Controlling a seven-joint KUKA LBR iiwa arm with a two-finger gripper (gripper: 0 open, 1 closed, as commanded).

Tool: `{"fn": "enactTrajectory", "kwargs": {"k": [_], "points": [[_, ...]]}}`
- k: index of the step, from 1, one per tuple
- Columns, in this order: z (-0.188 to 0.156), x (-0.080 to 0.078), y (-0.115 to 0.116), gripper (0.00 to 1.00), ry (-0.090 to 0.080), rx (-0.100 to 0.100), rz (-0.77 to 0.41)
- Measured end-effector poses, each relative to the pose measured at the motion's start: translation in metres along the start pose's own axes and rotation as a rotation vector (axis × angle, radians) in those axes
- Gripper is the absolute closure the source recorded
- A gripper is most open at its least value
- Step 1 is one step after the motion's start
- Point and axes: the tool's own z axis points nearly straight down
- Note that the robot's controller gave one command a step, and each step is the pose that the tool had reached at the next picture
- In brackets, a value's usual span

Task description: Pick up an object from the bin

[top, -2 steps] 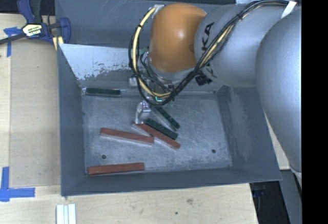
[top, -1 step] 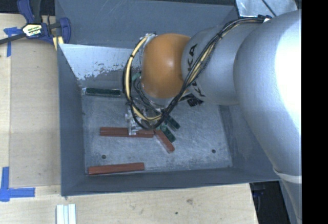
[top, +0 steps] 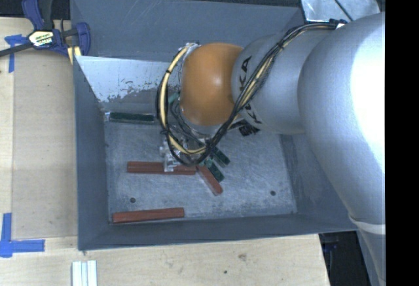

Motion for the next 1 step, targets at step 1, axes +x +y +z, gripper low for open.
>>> {"fn": "enactTrajectory", "kwargs": {"k": [1], "points": [[-0.1594,0.0036,-0.0028,1.0,-0.021,-0.001,0.001]]}}
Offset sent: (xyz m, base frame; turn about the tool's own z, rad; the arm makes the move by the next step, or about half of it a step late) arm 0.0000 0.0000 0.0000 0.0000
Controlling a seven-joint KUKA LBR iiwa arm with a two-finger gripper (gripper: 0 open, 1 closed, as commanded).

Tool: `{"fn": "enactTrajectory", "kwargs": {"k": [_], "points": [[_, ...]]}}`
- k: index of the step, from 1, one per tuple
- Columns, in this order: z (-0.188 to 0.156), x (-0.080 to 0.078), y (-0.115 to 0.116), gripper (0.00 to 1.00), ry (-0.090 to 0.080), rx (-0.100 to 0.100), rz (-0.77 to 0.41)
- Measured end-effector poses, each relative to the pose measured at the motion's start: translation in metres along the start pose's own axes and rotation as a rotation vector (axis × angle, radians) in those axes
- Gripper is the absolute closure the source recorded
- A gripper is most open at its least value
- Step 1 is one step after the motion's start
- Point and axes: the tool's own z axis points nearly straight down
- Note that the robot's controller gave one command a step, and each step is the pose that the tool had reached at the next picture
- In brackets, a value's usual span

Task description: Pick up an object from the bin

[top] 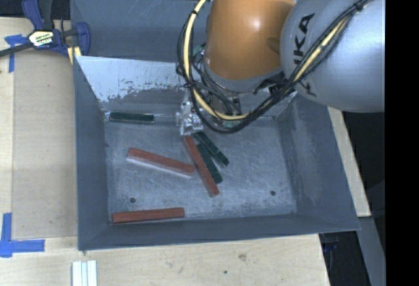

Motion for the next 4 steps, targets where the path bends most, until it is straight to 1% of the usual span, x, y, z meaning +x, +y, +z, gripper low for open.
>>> {"fn": "enactTrajectory", "kwargs": {"k": [1,2,3,4], "points": [[0.003,0.001,0.0,1.0,0.007,0.001,0.0],[0.086,0.007,0.024,0.0,0.009,0.002,0.026],[0.086,0.006,0.024,0.0,0.007,0.001,0.027],[0.166,0.008,0.007,1.0,-0.018,-0.004,0.03]]}}
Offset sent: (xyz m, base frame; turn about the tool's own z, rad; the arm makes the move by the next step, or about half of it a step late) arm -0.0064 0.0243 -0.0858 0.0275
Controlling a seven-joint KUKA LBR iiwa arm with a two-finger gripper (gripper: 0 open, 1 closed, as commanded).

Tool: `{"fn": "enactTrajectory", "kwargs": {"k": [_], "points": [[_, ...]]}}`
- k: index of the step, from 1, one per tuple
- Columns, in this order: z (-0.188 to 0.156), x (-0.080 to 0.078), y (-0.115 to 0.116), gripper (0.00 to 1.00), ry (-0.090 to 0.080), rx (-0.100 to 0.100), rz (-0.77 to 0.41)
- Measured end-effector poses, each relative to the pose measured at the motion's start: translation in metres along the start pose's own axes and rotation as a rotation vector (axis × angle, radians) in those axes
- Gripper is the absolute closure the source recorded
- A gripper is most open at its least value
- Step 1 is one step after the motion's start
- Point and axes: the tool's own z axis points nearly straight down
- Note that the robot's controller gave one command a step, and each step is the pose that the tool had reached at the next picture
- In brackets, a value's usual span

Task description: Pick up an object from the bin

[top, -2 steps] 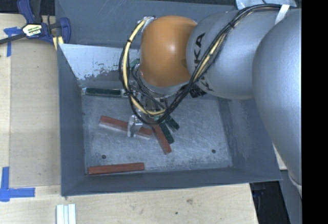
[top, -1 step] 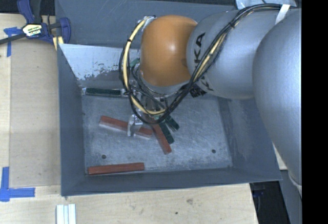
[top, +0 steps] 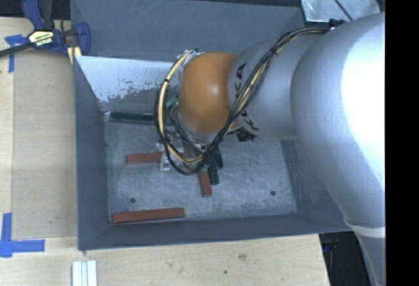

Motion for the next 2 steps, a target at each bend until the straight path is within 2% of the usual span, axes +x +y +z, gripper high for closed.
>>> {"fn": "enactTrajectory", "kwargs": {"k": [1,2], "points": [[0.0,0.0,0.0,1.0,0.0,0.0,0.0],[-0.165,-0.029,0.014,1.0,0.018,0.004,-0.087]]}}
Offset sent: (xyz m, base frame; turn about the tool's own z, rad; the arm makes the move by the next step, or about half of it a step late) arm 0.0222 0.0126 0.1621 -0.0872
